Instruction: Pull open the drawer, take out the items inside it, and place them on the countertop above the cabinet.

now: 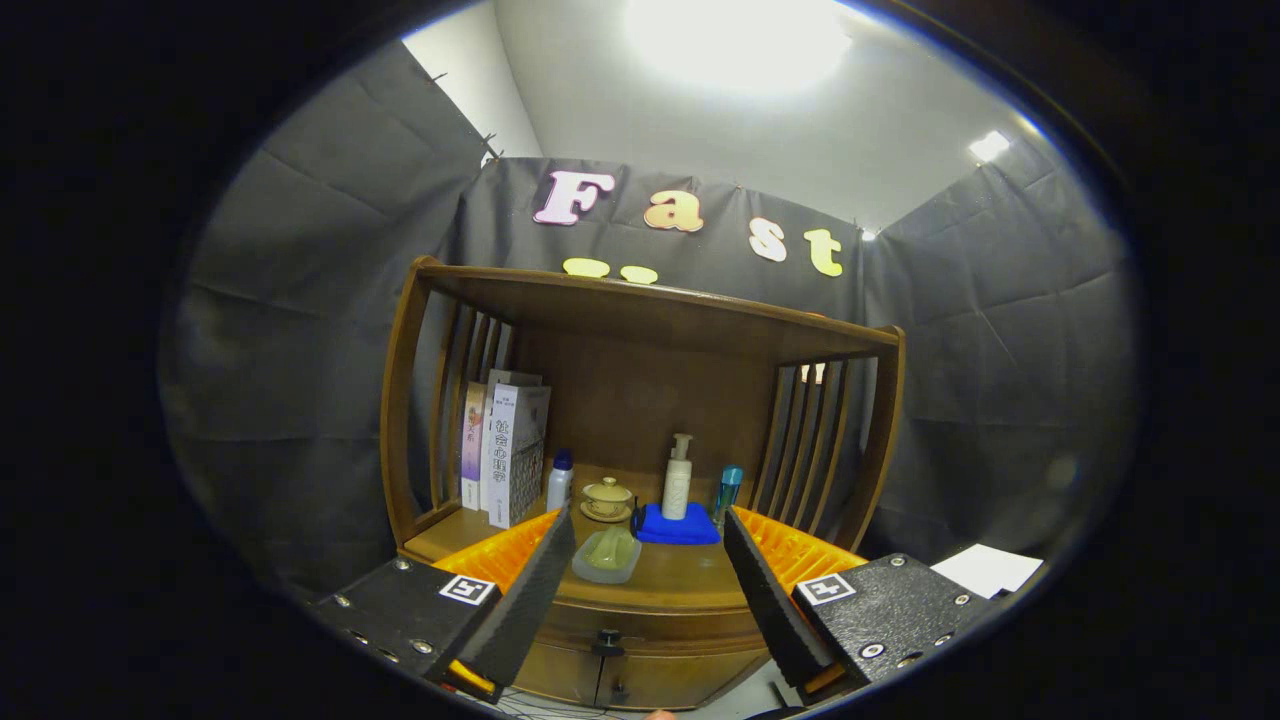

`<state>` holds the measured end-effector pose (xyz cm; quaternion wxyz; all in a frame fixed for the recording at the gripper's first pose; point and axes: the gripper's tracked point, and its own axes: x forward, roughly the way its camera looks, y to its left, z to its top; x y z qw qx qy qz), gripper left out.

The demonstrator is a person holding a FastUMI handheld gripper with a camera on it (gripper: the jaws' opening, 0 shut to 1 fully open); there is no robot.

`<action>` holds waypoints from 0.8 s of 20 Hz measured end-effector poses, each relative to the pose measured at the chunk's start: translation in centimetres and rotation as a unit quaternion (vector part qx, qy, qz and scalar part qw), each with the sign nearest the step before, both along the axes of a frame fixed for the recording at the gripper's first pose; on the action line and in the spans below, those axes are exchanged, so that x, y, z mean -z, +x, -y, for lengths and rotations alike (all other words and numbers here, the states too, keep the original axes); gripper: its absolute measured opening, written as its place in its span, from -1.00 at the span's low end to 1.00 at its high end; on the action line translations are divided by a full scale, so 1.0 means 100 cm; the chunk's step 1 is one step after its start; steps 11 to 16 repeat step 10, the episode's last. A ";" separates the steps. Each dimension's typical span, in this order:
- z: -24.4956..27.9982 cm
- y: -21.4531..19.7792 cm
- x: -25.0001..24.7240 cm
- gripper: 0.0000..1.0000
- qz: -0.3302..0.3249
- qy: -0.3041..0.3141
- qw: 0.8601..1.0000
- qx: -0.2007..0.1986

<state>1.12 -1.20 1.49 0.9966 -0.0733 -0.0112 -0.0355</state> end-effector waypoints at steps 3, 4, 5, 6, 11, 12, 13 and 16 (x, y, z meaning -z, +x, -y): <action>-0.006 0.001 0.001 0.88 -0.002 0.012 1.000 -0.009; -0.006 0.001 0.001 0.88 0.000 0.012 1.000 -0.012; -0.006 0.000 0.001 0.88 0.000 0.013 1.000 -0.011; -0.005 0.001 0.001 0.88 0.000 0.013 1.000 -0.011; -0.004 0.002 0.004 0.87 -0.004 0.017 1.000 -0.012; -0.004 0.002 0.004 0.87 -0.004 0.017 1.000 -0.012; -0.004 0.002 0.004 0.87 -0.004 0.017 1.000 -0.012; -0.004 0.002 0.004 0.87 -0.004 0.017 1.000 -0.012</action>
